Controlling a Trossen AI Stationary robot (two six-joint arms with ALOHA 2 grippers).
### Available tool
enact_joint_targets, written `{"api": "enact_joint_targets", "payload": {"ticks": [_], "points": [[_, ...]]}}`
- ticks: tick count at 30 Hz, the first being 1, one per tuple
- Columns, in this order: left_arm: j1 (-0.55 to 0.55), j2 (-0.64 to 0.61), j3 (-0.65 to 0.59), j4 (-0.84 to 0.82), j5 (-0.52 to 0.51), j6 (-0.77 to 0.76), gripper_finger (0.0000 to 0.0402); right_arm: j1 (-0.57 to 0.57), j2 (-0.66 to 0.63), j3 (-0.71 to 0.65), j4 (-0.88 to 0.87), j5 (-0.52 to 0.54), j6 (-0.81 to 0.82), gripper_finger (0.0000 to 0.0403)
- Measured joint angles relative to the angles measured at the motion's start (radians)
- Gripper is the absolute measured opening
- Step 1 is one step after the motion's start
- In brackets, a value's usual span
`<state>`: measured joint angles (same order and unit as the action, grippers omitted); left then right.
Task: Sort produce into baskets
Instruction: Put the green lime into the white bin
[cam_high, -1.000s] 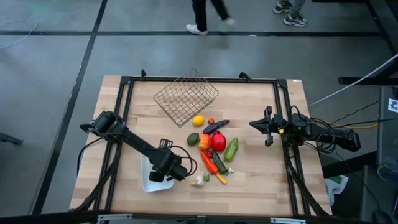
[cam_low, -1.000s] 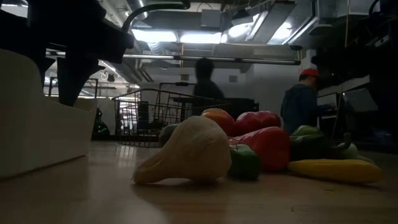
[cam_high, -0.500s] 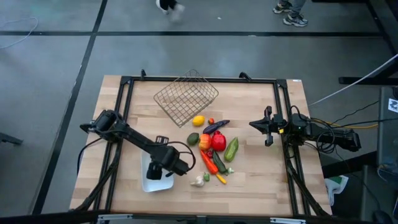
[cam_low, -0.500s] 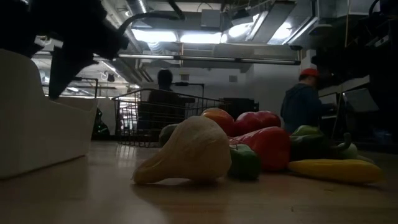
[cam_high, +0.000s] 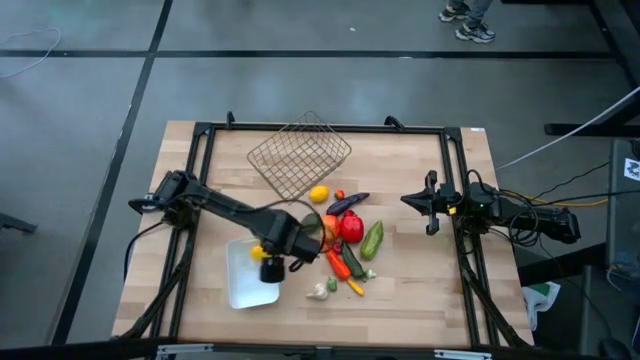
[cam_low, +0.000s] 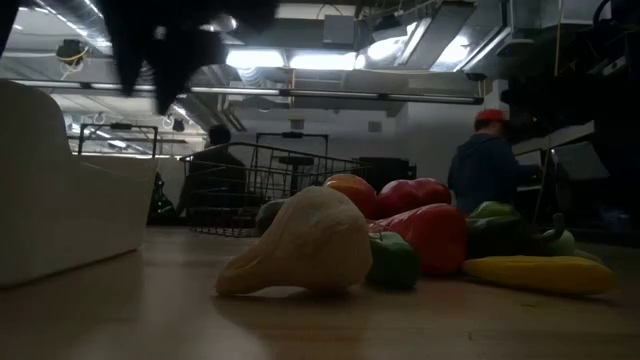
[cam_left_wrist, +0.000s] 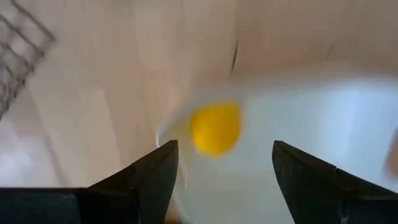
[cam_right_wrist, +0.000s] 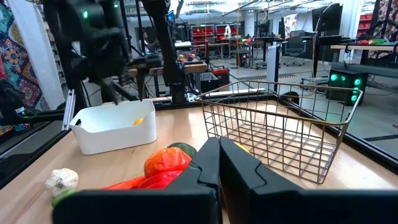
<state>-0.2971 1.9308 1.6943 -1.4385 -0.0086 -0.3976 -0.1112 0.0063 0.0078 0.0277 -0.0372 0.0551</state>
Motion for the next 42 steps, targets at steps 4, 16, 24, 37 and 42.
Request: {"api": "enact_joint_targets", "payload": {"ticks": [4, 16, 24, 37, 42], "points": [[0.043, 0.001, 0.003, 0.175, -0.002, -0.033, 0.0253, 0.0, 0.0, 0.0, 0.0, 0.0, 0.0, 0.0012], [0.114, 0.009, -0.028, 0.382, -0.201, -0.185, 0.0253, 0.0, 0.0, 0.0, 0.0, 0.0, 0.0, 0.0012], [0.133, 0.01, -0.155, 0.518, -0.214, -0.332, 0.0253, 0.0, 0.0, 0.0, -0.001, 0.0, 0.0, 0.0012], [0.156, 0.01, -0.294, 0.602, -0.259, -0.39, 0.0253, 0.0, 0.0, 0.0, -0.001, 0.0, 0.0, 0.0012], [0.155, 0.009, -0.346, 0.67, -0.271, -0.392, 0.0253, 0.0, 0.0, 0.0, -0.001, 0.0, 0.0, 0.0012]]}}
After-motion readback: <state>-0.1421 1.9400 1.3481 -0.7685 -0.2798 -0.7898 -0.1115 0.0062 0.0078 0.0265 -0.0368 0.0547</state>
